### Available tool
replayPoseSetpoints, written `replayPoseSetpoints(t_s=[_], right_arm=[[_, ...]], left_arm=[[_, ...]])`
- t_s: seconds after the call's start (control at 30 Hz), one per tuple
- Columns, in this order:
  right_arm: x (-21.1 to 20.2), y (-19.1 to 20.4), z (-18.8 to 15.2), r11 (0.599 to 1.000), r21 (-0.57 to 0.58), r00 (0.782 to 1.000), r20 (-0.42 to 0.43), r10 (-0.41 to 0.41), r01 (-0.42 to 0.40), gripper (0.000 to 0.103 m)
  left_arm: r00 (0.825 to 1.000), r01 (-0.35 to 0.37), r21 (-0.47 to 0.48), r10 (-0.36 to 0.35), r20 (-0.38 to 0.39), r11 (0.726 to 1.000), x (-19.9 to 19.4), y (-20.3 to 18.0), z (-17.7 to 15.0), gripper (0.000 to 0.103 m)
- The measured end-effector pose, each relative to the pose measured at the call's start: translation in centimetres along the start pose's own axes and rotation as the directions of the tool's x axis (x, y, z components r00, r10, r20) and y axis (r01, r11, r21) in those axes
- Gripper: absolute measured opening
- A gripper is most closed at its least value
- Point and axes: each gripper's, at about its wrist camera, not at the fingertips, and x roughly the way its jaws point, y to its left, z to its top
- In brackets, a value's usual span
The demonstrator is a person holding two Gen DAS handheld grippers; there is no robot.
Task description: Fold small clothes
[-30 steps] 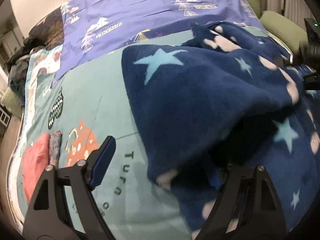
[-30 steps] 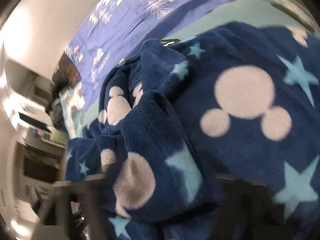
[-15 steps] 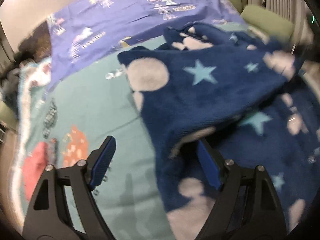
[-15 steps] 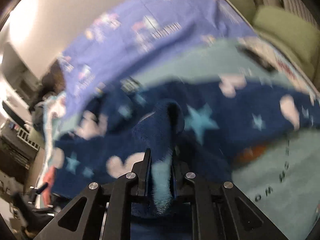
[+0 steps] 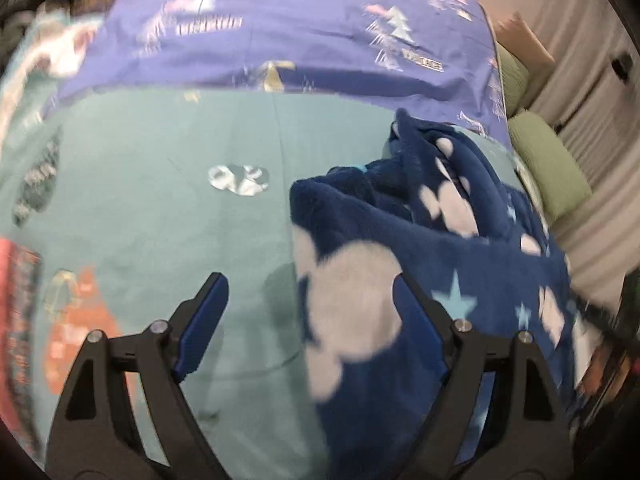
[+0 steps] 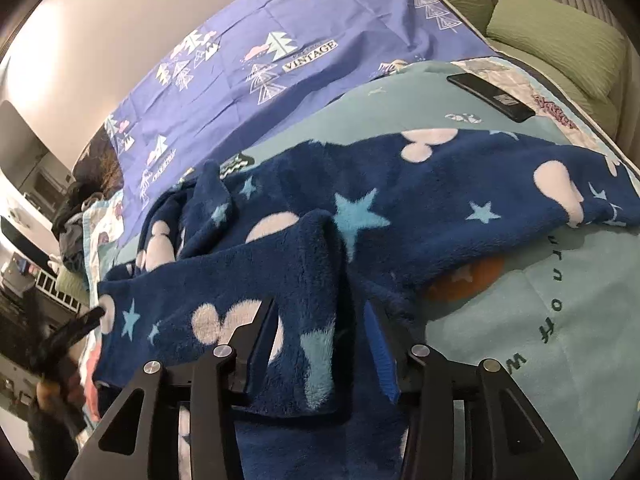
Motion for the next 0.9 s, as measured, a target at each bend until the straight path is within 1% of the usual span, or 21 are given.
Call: replayPoseSetpoints(t_s=[0.03,0.07,0.1,0.13,0.2,0.23,0.27,0.33,0.4,0.43,0.5,0.53,0.6,0.67,0.7,0.73,0.77,0.8,0.83,0.87,0.9], right_arm=[[0.2,0.1,-0.1,1.0,-0.004,1.0,-0.005,-0.007,0.007,0.046],[0.5,0.2,-0.2,1.0,-0.007,1.0,-0.009,-0.012,0.012,0.046],[0.8,0.3,-0.2,1.0,-0.009,1.0,-0.01,-0.014,0.014,0.046],[0.9,0.4,-0.2,1.0,-0.01,1.0,-0.01,-0.013,0.013,0.046],[1.0,0.7,0.0,1.0,-0.017,1.0,-0.007,-0.004,0.004,0.046],[1.1,0.9,0.0,1.0,-0.022,1.0,-0.007,0.001,-0.001,0.046],[1.1,1.1,0.0,1.0,-0.028,1.0,-0.009,0.004,-0.005,0.046],[1.3,1.3,-0.1,0.999,-0.041,1.0,-0.012,0.001,-0.001,0.046],[1.3,1.3,-0.3,0.999,-0.043,1.0,-0.01,-0.015,0.014,0.046],[1.1,1.3,-0.4,0.999,-0.039,1.0,-0.004,-0.024,0.024,0.046],[0.3,1.5,-0.8,0.998,-0.042,0.999,0.02,-0.039,0.04,0.046],[-0.3,1.9,-1.0,0.997,-0.061,0.998,0.039,-0.04,0.042,0.046],[-1.3,2.8,-1.4,0.993,-0.112,0.998,0.057,-0.019,0.026,0.044],[-1.8,3.8,-1.7,0.989,-0.148,0.997,0.064,0.033,-0.023,0.033],[-1.7,4.3,-1.9,0.986,-0.161,0.997,0.051,0.058,-0.049,0.028],[-1.3,4.9,-2.2,0.982,-0.177,0.997,0.027,0.078,-0.072,0.026],[-0.6,5.3,-2.4,0.978,-0.194,0.997,0.001,0.071,-0.07,0.024],[0.3,5.5,-2.6,0.977,-0.21,0.999,-0.02,0.041,-0.044,0.022],[1.6,5.6,-3.0,0.974,-0.226,0.998,-0.052,-0.028,0.015,0.017],[2.5,5.2,-3.2,0.973,-0.227,0.996,-0.072,-0.06,0.042,0.014],[2.8,4.7,-3.3,0.977,-0.211,0.996,-0.076,-0.049,0.032,0.013]], left_arm=[[1.0,0.016,-0.02,-0.016,-0.005,1.0,0.6,0.1,0.1,0.056],[0.999,0.043,-0.038,-0.044,-0.016,0.998,1.1,0.2,0.4,0.011],[0.998,0.053,-0.069,-0.055,-0.028,0.996,1.3,0.4,0.6,0.013],[0.999,0.035,-0.09,-0.036,-0.003,0.995,0.9,0.7,0.6,0.013],[0.998,-0.045,-0.06,0.048,0.049,0.997,0.1,1.3,0.7,0.013],[0.998,-0.052,-0.061,0.055,0.041,0.997,0.2,2.0,0.8,0.013],[0.999,-0.033,-0.092,0.035,0.019,0.995,0.5,3.1,0.5,0.013],[1.0,-0.003,-0.101,0.004,0.007,0.995,0.7,3.7,0.0,0.014],[0.999,-0.037,-0.075,0.038,0.012,0.996,0.2,3.2,-0.5,0.022],[0.998,-0.059,-0.076,0.06,0.02,0.995,-0.5,2.9,-0.6,0.023],[0.996,-0.074,-0.079,0.078,0.042,0.994,-2.0,2.6,-0.7,0.033],[0.994,-0.08,-0.073,0.085,0.062,0.994,-3.0,2.4,-0.8,0.034],[0.989,-0.077,-0.024,0.08,0.121,0.997,-5.4,1.0,-1.2,0.034],[0.988,-0.04,0.077,0.028,0.15,0.996,-7.1,-1.5,-2.3,0.034],[0.988,-0.032,0.115,0.014,0.152,0.993,-7.4,-2.4,-2.8,0.034],[0.989,-0.028,0.161,0.004,0.148,0.986,-7.5,-3.5,-3.6,0.034],[0.991,-0.037,0.199,0.01,0.135,0.979,-7.1,-4.4,-4.3,0.034],[0.994,-0.069,0.245,0.046,0.1,0.967,-6.0,-5.1,-5.1,0.034],[0.993,-0.113,0.281,0.097,0.07,0.953,-4.7,-5.3,-5.7,0.034],[0.982,-0.188,0.313,0.184,0.043,0.931,-3.0,-5.2,-6.3,0.034],[0.964,-0.257,0.338,0.265,0.023,0.905,-1.5,-4.7,-6.9,0.036]])
